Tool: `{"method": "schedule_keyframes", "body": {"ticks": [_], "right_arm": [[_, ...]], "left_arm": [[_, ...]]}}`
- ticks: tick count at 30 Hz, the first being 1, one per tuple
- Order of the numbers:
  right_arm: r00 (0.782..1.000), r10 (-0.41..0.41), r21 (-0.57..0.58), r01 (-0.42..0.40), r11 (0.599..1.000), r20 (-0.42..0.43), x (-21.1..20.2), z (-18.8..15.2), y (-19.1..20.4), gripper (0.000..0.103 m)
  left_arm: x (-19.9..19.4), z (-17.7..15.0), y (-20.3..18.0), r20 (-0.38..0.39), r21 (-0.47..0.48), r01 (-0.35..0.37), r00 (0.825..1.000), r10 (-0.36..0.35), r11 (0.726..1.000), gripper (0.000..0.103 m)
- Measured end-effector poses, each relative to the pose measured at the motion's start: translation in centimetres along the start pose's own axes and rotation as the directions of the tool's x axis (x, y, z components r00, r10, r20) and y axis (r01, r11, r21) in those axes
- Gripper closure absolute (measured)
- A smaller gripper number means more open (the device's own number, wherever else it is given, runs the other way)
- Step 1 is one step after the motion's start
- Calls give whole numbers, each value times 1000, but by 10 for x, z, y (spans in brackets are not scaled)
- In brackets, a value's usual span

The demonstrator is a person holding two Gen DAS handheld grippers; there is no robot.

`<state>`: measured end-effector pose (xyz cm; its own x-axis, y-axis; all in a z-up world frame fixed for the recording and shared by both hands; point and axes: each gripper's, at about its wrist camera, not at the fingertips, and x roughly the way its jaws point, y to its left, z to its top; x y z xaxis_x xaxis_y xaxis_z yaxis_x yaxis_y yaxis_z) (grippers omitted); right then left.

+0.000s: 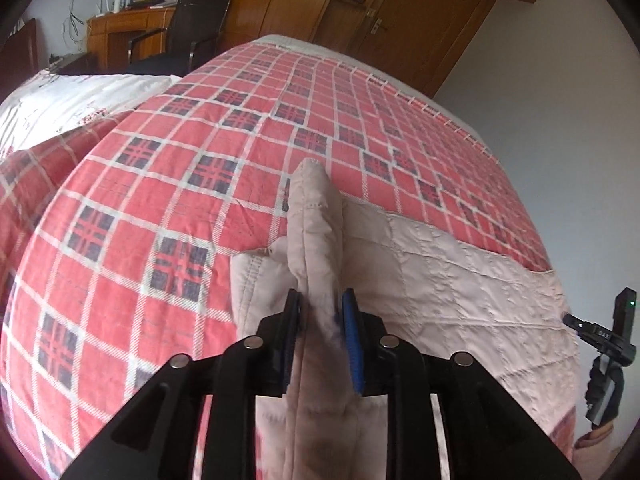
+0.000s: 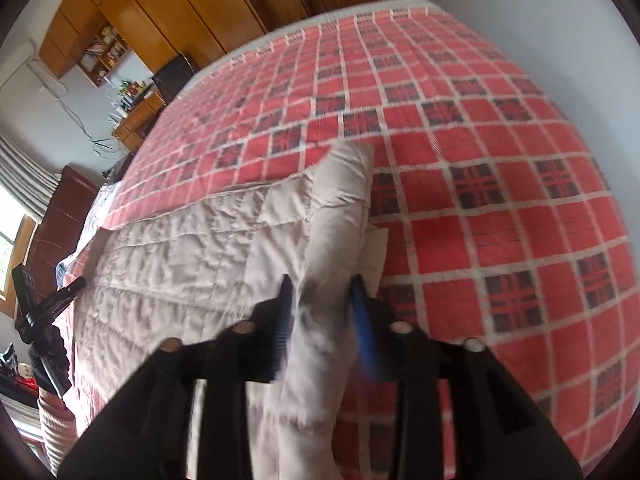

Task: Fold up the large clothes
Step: 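Lay the folded hem onto the coat and open both grippers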

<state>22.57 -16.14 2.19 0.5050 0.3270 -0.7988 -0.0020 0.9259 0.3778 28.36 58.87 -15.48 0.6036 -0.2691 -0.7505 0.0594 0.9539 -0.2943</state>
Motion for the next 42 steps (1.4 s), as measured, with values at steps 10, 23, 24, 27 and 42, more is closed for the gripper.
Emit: {"method": "schedule_keyframes", "body": {"ticks": [10, 23, 24, 27, 42], "right_arm": [[985, 166, -50, -168, 984, -43, -54, -81, -7, 61], [994, 90, -193, -100, 976, -60, -56, -124, 20, 86], [993, 100, -190, -109, 976, -58, -61, -125, 20, 88], [992, 118, -189, -125, 974, -51, -69, -126, 18, 92], [978, 174, -52, -181, 982, -117, -40, -122, -9, 93]], "left_arm": [[-62, -81, 19, -28, -12, 96, 995, -96, 995, 63], [-62, -117, -7, -15, 42, -25, 1000, 25, 999, 70], [-62, -116, -6, -19, 31, -33, 999, 34, 999, 73], [-67, -114, 5, -23, -15, -2, 1000, 2, 1000, 76], [-52, -123, 12, -37, -17, 54, 998, -55, 998, 92]]}}
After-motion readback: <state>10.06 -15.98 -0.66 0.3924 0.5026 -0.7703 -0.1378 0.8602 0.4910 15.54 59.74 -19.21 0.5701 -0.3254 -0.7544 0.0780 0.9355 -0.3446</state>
